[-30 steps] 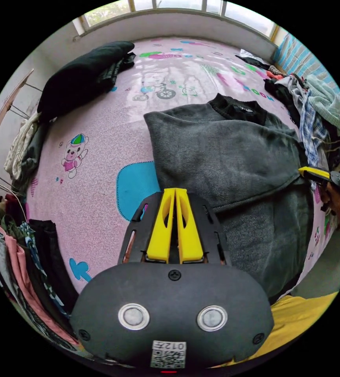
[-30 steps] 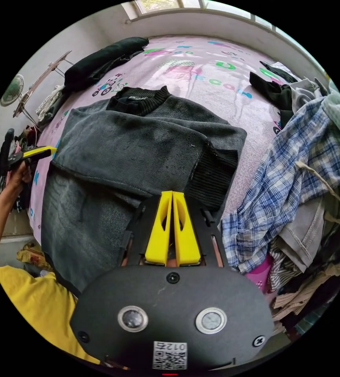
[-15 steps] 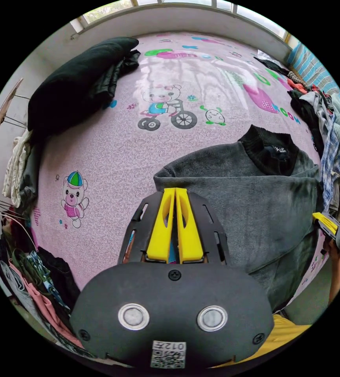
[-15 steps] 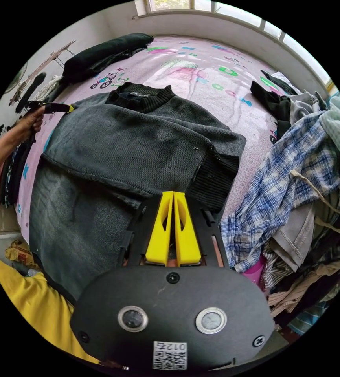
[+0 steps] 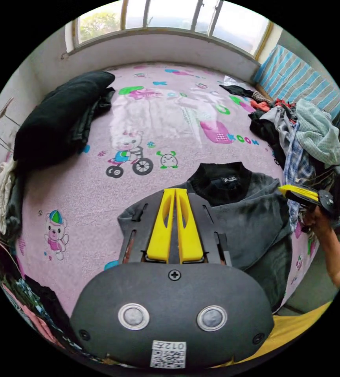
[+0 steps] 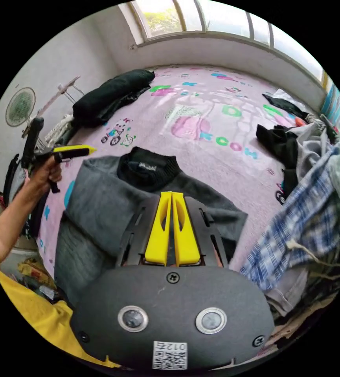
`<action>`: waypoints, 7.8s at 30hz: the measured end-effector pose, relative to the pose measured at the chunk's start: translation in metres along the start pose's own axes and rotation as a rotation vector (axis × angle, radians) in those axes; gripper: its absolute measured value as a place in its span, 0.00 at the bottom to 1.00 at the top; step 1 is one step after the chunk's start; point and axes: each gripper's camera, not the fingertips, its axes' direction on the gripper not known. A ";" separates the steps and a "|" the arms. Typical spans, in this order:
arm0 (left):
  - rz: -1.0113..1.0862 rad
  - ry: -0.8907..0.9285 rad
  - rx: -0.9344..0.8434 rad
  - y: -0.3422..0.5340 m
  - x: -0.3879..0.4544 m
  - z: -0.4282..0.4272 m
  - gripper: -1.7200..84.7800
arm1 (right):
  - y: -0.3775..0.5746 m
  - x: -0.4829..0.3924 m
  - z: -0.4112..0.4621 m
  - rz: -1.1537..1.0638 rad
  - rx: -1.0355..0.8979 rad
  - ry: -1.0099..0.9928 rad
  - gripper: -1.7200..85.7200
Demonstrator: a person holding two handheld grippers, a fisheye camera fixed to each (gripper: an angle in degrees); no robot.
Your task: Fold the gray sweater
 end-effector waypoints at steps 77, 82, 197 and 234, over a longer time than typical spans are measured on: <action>-0.273 0.380 0.000 -0.008 -0.067 -0.022 0.02 | 0.028 0.010 0.025 0.168 0.047 -0.118 0.02; -0.082 0.257 -0.039 0.076 -0.012 -0.095 0.02 | 0.124 -0.038 -0.013 0.059 0.028 -0.109 0.02; -0.339 0.757 -0.137 0.551 -0.022 -0.508 0.02 | 0.839 0.098 -0.243 0.530 -0.050 -0.918 0.04; -0.488 1.101 0.336 0.417 -0.147 -0.590 0.03 | 0.696 0.191 -0.359 0.364 0.378 -1.105 0.04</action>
